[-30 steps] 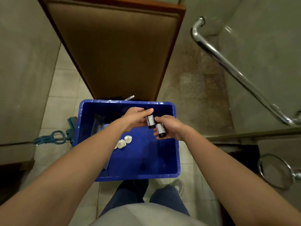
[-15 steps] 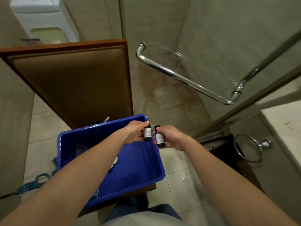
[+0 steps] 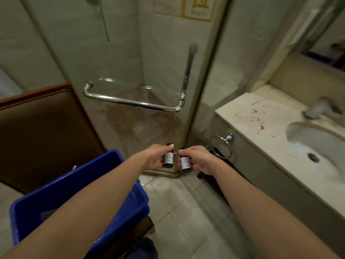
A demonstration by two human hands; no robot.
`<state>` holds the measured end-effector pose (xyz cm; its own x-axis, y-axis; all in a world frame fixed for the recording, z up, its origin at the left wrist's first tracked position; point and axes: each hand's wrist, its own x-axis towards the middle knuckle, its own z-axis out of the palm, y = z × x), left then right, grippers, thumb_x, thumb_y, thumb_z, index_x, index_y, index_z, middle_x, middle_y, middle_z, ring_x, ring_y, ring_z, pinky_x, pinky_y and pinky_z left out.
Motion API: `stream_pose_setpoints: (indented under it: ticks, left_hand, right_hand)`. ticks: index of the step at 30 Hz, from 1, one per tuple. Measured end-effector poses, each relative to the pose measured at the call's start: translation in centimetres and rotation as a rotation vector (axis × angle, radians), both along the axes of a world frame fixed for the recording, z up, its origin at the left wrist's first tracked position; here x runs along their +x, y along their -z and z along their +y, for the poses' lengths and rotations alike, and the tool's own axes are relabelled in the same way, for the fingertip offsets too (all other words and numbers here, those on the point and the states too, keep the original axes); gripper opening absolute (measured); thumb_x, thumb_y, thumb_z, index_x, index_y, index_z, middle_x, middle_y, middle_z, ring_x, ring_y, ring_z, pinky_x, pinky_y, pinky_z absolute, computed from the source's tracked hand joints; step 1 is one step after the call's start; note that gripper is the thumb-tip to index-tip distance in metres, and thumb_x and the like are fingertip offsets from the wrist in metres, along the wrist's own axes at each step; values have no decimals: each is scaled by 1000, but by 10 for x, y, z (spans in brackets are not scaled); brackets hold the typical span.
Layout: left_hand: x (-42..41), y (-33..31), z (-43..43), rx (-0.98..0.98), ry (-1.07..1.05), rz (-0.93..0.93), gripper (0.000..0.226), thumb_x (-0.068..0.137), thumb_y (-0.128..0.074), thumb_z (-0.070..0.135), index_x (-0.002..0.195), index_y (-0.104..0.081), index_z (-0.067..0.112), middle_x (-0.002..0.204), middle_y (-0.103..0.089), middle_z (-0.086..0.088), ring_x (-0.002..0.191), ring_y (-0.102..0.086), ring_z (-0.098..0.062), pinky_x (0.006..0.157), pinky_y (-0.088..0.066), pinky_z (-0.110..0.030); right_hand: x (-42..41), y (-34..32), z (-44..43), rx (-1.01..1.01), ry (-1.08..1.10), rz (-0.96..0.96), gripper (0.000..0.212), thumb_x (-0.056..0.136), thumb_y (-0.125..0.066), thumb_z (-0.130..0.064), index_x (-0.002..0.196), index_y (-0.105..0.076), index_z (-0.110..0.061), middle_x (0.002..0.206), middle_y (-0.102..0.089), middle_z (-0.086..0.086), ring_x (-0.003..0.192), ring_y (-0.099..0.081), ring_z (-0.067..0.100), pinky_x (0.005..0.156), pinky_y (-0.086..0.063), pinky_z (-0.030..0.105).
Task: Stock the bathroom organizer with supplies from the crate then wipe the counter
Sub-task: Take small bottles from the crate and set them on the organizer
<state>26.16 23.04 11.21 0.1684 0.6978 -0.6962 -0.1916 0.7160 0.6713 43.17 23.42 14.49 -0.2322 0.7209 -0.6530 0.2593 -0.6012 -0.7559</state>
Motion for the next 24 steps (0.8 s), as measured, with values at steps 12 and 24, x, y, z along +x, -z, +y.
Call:
stream_pose_setpoints:
  ticks: [12, 24]
  left_hand:
    - [160, -70, -8, 393, 384, 129, 16, 94, -62, 26, 84, -63, 14, 72, -62, -1, 60, -60, -12, 58, -50, -24]
    - [288, -134, -10, 806, 549, 221, 10, 92, -65, 16, 102, -68, 17, 94, -71, 1, 84, -68, -7, 75, -57, -25]
  right_hand:
    - [158, -67, -55, 282, 325, -73, 16, 87, -72, -16, 90, -57, -13, 102, -68, 11, 87, -66, 19, 80, -58, 39]
    - [289, -128, -90, 468, 503, -165, 21, 80, -79, -13, 91, -62, -11, 87, -70, 3, 82, -67, 16, 82, -59, 38]
